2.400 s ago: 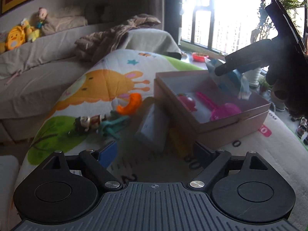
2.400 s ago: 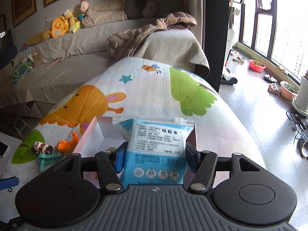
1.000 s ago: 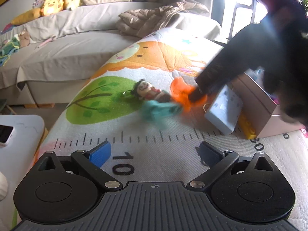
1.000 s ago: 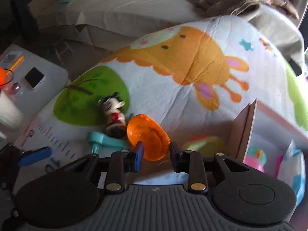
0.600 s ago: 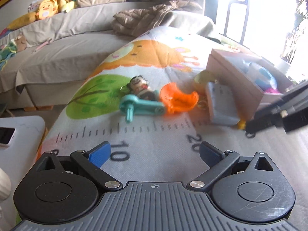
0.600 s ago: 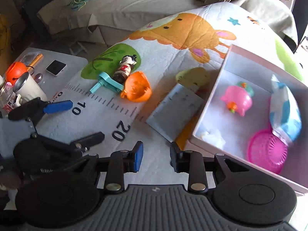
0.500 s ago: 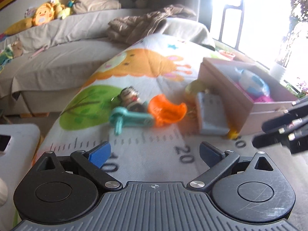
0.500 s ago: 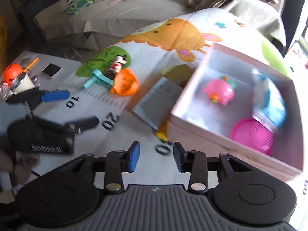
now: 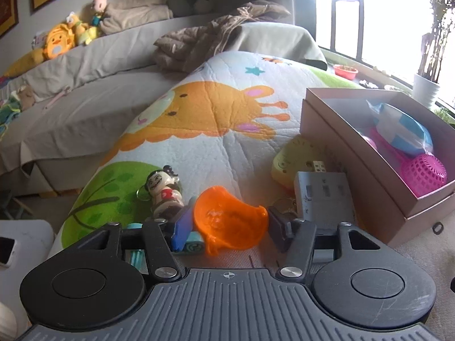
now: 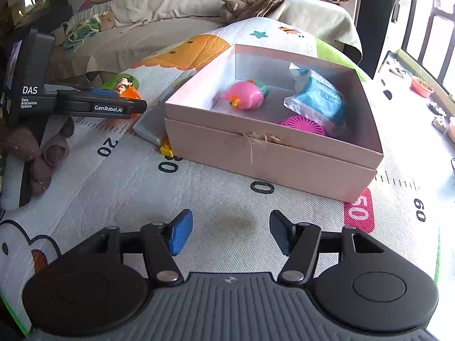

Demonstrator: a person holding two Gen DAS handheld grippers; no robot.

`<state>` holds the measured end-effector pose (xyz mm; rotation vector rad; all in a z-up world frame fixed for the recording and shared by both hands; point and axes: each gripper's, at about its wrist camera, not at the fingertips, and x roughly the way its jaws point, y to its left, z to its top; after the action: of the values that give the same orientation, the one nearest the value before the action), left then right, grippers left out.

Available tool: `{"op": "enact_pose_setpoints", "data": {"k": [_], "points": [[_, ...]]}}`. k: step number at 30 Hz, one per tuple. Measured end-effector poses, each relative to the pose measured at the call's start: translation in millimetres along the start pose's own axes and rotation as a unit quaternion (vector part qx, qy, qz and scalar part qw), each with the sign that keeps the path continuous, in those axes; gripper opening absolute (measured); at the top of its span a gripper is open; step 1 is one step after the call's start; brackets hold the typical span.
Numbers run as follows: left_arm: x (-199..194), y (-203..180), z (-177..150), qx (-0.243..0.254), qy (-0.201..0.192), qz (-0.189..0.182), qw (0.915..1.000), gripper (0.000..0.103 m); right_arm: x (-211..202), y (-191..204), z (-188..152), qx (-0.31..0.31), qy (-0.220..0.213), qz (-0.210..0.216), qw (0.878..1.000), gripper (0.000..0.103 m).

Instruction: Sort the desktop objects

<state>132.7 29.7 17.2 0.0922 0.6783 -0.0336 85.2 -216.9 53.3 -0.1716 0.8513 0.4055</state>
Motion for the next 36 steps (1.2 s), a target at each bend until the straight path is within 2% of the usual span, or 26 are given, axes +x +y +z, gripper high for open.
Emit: {"op": "enact_pose_setpoints", "data": {"k": [4, 7, 8, 9, 10, 12, 14, 16, 20, 24, 27, 32, 36], "points": [[-30, 1, -14, 0.015, -0.018, -0.016, 0.9996, 0.061, -5, 5, -2, -0.019, -0.019, 0.001, 1.000, 0.060], [-62, -2, -31, 0.034, -0.012, -0.078, 0.9963, 0.061, -7, 14, 2, -0.034, -0.027, 0.013, 0.999, 0.061], [-73, -6, -38, 0.051, -0.007, -0.111, 0.9925, 0.062, -6, 17, 3, -0.038, -0.027, 0.016, 0.999, 0.061], [-81, -9, -45, 0.063, -0.004, -0.131, 0.9894, 0.064, -4, 20, 5, -0.040, -0.026, 0.019, 0.999, 0.061], [-87, -10, -48, 0.070, -0.003, -0.139, 0.9879, 0.074, -2, 22, 7, -0.041, -0.025, 0.020, 0.999, 0.061], [-94, -10, -50, 0.076, -0.017, -0.126, 0.9889, 0.089, 2, 26, 11, -0.041, -0.023, 0.021, 0.999, 0.061], [-89, 0, -43, 0.056, -0.034, -0.087, 0.9940, 0.090, 3, 30, 13, -0.041, -0.024, 0.023, 0.999, 0.062], [-75, 15, -31, 0.013, -0.036, -0.042, 0.9984, 0.089, 3, 35, 13, -0.042, -0.025, 0.028, 0.998, 0.063], [-30, 35, -14, -0.042, -0.004, 0.034, 0.9985, 0.090, 1, 39, 9, -0.045, -0.025, 0.029, 0.998, 0.067], [1, 42, -8, -0.065, 0.035, 0.029, 0.9968, 0.088, 0, 34, 4, -0.036, -0.021, 0.022, 0.999, 0.069], [6, 39, -10, -0.062, 0.036, 0.034, 0.9968, 0.076, 2, 27, -1, -0.023, -0.016, 0.017, 0.999, 0.070], [-3, 26, -15, -0.035, 0.030, 0.017, 0.9988, 0.075, 6, 15, -8, -0.001, -0.008, 0.014, 1.000, 0.070], [-23, 13, -19, -0.018, 0.023, -0.017, 0.9994, 0.075, 6, 11, -11, 0.012, -0.008, 0.011, 1.000, 0.070]]}}
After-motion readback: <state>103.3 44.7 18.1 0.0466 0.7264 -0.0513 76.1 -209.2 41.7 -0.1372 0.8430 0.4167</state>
